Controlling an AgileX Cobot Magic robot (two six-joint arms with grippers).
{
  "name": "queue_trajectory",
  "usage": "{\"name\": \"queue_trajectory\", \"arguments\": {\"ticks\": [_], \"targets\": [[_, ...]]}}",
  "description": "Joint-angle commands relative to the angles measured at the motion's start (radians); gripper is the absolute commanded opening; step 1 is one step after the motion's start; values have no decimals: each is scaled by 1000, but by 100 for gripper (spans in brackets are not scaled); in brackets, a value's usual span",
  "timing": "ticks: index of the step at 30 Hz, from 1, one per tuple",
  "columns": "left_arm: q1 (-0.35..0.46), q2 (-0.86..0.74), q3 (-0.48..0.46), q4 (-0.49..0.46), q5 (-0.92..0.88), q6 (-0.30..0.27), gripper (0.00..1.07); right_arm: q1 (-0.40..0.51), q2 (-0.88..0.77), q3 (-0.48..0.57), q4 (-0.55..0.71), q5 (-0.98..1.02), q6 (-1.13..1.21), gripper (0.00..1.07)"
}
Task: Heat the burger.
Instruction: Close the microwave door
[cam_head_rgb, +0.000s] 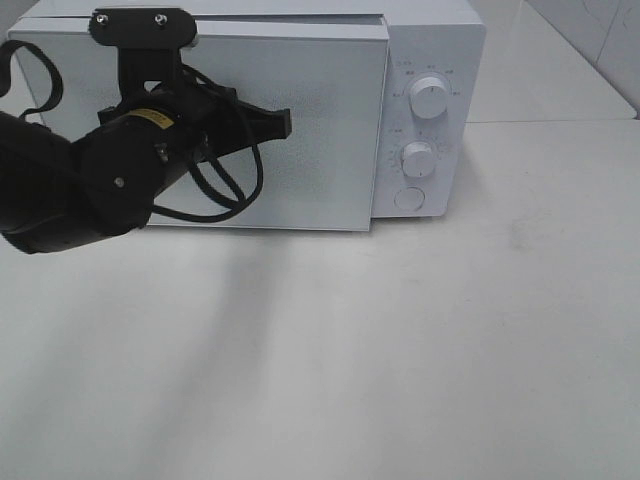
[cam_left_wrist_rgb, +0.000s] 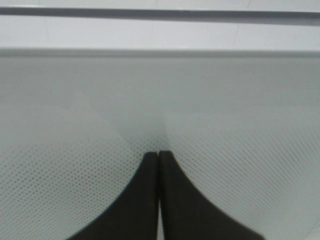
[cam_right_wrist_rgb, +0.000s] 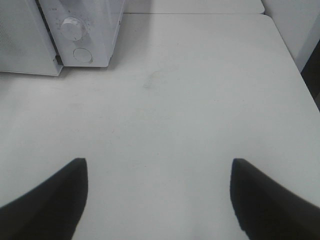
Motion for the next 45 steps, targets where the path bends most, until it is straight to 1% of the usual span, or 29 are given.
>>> {"name": "queue_trajectory", "arguments": {"ticks": [1, 3, 7, 9, 10, 11, 12, 13, 14, 19, 20, 21, 22, 24, 27, 29, 30, 32, 35, 36, 37, 38, 39, 40, 41, 42, 43, 44, 45], "targets": [[-4, 13, -41, -22, 11, 17, 0, -9, -30, 2, 1, -10, -5, 76], [-3, 36, -85, -24, 23, 17, 0, -9, -30, 2, 0, -10, -4, 76], [4, 58, -120, -33, 37, 17, 0, -9, -30, 2, 0, -10, -4, 76], [4, 78, -153, -47, 37, 56, 0, -9, -30, 2, 0, -10, -4, 76], [4, 78, -153, -47, 37, 56, 0, -9, -30, 2, 0, -10, -4, 76], [4, 94, -182, -72, 40, 108, 0, -9, -30, 2, 0, -10, -4, 76], [4, 94, -182, -72, 40, 108, 0, -9, -30, 2, 0, -10, -4, 76], [4, 108, -207, -108, 49, 139, 0, -9, -30, 2, 0, -10, -4, 76], [17, 121, -231, -127, 60, 144, 0, -9, -30, 2, 0, -10, -5, 76], [28, 123, -254, -122, 89, 143, 0, -9, -30, 2, 0, -10, -5, 76], [28, 123, -254, -122, 89, 143, 0, -9, -30, 2, 0, -10, -5, 76], [26, 114, -252, -109, 104, 160, 0, -9, -30, 2, 0, -10, -5, 76], [26, 114, -252, -109, 104, 160, 0, -9, -30, 2, 0, -10, -5, 76], [1, 87, -242, -110, 203, 188, 0, -9, -30, 2, 0, -10, -5, 76], [-8, 77, -231, -110, 218, 188, 0, -9, -30, 2, 0, -10, -5, 76], [-48, 37, -162, -110, 237, 188, 0, -9, -30, 2, 0, -10, -5, 76], [-48, 37, -162, -110, 237, 188, 0, -9, -30, 2, 0, -10, -5, 76], [-72, -2, -100, -110, 268, 188, 0, -9, -30, 2, 0, -10, -5, 76], [-76, -17, -81, -110, 295, 188, 0, -9, -30, 2, 0, -10, -5, 76], [-79, -44, -53, -110, 365, 189, 0, -9, -30, 2, 0, -10, -5, 76], [-77, -71, -31, -110, 469, 189, 5, -9, -30, 2, -1, -10, 1, 76], [-77, -71, -31, -110, 469, 189, 5, -9, -30, 2, -1, -10, 1, 76], [-77, -82, -25, -110, 510, 189, 9, -9, -30, 2, -5, -10, 4, 76], [-77, -82, -25, -110, 510, 189, 9, -9, -30, 2, -5, -10, 4, 76], [-77, -103, -11, -108, 601, 189, 24, -9, -30, 2, -5, -10, 2, 76], [-77, -118, -7, -104, 692, 189, 49, -9, -30, 2, -5, -10, 1, 76], [-77, -118, -7, -104, 692, 189, 49, -9, -30, 2, -5, -10, 1, 76], [-77, -123, -5, -104, 727, 189, 64, -9, -30, 2, -5, -10, 1, 76], [-77, -135, -5, -93, 820, 189, 99, -9, -30, 2, -5, -10, 1, 76]]}}
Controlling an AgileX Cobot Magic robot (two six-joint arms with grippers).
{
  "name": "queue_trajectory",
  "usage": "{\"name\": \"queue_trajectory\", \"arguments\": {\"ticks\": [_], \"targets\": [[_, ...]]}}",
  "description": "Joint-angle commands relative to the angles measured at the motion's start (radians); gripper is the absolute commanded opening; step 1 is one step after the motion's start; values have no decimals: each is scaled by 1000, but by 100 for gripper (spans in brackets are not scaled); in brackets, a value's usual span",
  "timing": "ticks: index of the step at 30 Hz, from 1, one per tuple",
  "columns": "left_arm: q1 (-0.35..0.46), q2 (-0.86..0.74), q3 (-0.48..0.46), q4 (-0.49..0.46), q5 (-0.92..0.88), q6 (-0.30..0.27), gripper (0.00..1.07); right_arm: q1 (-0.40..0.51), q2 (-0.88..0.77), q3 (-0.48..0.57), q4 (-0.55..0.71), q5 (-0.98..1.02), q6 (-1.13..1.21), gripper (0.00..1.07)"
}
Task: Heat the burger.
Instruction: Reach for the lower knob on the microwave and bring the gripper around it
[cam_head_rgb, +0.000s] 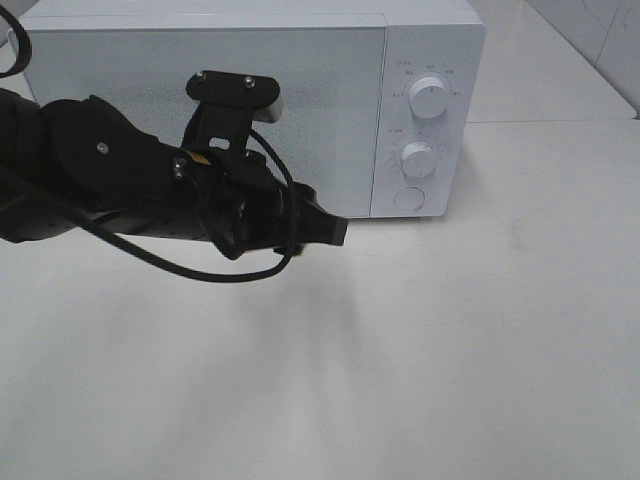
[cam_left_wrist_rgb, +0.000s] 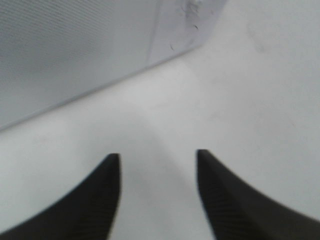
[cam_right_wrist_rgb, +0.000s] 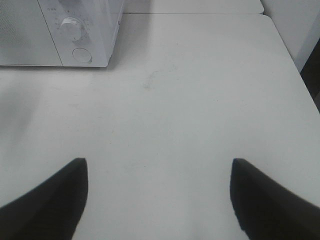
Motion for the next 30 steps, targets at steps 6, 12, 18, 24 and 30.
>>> {"name": "queue_trajectory", "arguments": {"ticks": [6, 12, 18, 24, 30], "targets": [[-4, -66, 3, 100, 305, 2, 100, -9, -30, 2, -3, -10, 1, 76], [-4, -149, 3, 248, 486, -26, 100, -9, -30, 2, -3, -10, 1, 76], [103, -232, 3, 403, 675, -251, 100, -9, -30, 2, -3, -10, 1, 76], [260, -323, 10, 529, 847, -345, 100, -9, -30, 2, -3, -10, 1, 76], [405, -425, 56, 543, 902, -368, 100, -9, -30, 2, -3, -10, 1, 76]]}}
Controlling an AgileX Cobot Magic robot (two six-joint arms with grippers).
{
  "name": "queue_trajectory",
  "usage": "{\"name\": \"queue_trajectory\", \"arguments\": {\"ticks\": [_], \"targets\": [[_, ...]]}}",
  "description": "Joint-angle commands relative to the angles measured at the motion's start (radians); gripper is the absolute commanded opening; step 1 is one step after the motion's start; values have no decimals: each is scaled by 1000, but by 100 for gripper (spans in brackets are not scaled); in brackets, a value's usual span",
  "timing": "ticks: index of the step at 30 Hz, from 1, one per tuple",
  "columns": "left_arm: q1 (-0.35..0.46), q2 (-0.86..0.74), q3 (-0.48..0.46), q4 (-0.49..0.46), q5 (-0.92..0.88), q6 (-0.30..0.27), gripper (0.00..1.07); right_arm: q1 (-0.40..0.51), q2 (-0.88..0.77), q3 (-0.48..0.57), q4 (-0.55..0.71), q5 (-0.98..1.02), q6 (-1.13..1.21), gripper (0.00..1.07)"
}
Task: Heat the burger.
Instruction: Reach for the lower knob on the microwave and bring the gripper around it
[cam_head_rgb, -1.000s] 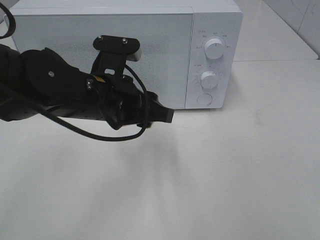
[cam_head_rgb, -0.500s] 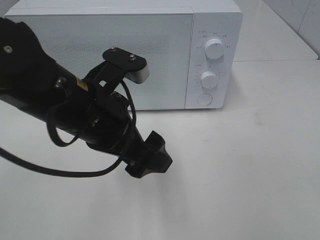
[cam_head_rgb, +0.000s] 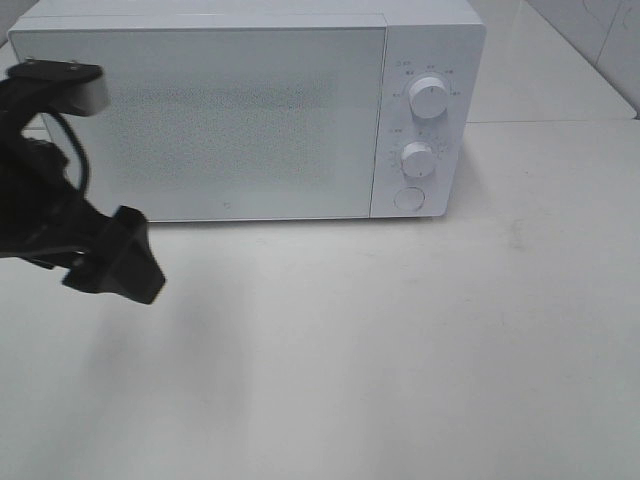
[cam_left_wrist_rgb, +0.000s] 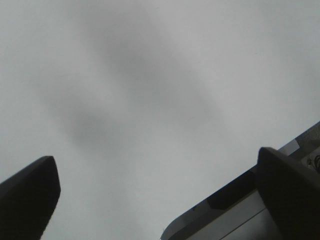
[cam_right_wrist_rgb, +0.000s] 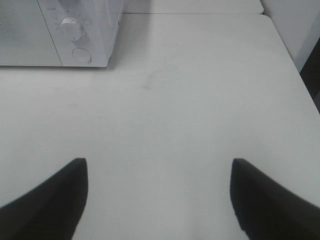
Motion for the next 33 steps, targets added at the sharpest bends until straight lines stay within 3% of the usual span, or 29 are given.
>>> {"name": "queue_trajectory", "arguments": {"ticks": [1, 2, 3, 5, 11, 12, 20, 25, 33], "targets": [[99, -76, 40, 6, 37, -17, 100, -9, -30, 2, -2, -10, 1, 76], [169, -126, 60, 6, 53, -19, 100, -9, -30, 2, -2, -10, 1, 76], [169, -126, 60, 6, 53, -19, 100, -9, -30, 2, -2, -10, 1, 76], [266, -190, 83, 10, 87, -30, 100, -9, -30, 2, -2, -10, 1, 76], [390, -297, 130, 67, 137, -53, 100, -9, -30, 2, -2, -10, 1, 76], [422, -341, 151, 94, 141, -85, 100, -9, -30, 2, -2, -10, 1, 76], [442, -567, 272, 210, 177, -195, 100, -9, -30, 2, -2, -10, 1, 76], [442, -717, 342, 229, 178, -196, 100, -9, -30, 2, -2, -10, 1, 76], [442, -925, 362, 228, 231, -189, 100, -9, -30, 2, -2, -10, 1, 76]]}}
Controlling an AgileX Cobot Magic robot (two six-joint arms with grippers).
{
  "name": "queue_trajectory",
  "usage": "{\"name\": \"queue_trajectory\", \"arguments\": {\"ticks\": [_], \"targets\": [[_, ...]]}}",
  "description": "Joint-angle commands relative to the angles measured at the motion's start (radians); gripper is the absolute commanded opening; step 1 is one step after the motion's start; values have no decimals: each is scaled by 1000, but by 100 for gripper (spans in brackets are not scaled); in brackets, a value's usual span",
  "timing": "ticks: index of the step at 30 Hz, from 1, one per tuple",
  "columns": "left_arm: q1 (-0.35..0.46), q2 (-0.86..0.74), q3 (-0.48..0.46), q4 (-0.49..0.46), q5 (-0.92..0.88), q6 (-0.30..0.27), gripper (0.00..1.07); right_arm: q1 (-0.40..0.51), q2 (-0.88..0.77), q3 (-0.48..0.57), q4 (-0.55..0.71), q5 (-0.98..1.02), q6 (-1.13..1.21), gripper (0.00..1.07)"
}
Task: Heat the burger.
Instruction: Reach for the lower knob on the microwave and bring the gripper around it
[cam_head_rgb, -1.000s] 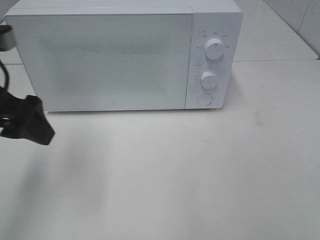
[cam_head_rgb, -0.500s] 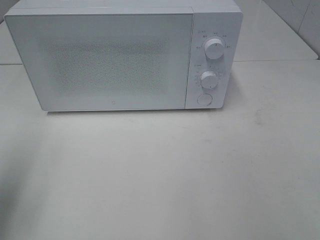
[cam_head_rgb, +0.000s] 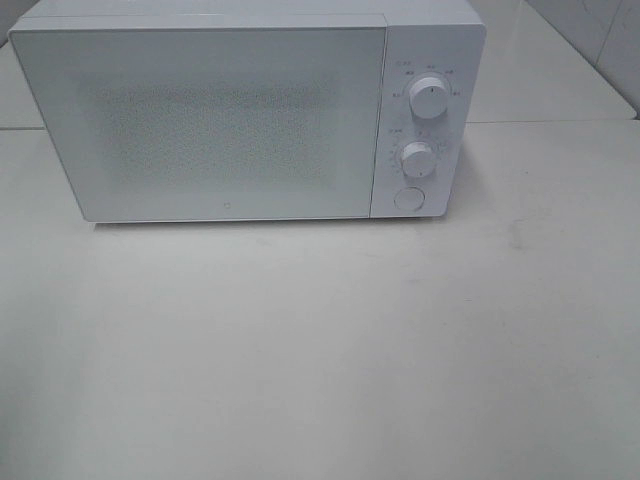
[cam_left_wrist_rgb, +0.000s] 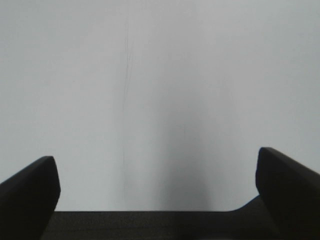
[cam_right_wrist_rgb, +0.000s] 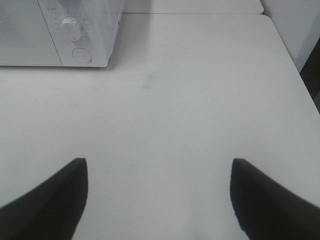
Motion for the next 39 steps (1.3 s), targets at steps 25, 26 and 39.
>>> {"name": "queue_trajectory", "arguments": {"ticks": [25, 26, 39], "targets": [[2, -547, 28, -78, 43, 92, 100, -9, -30, 2, -2, -10, 1, 76], [2, -544, 28, -80, 43, 93, 100, -9, -29, 2, -2, -10, 1, 76], [2, -544, 28, -81, 43, 93, 100, -9, -26, 2, -2, -10, 1, 76]]}}
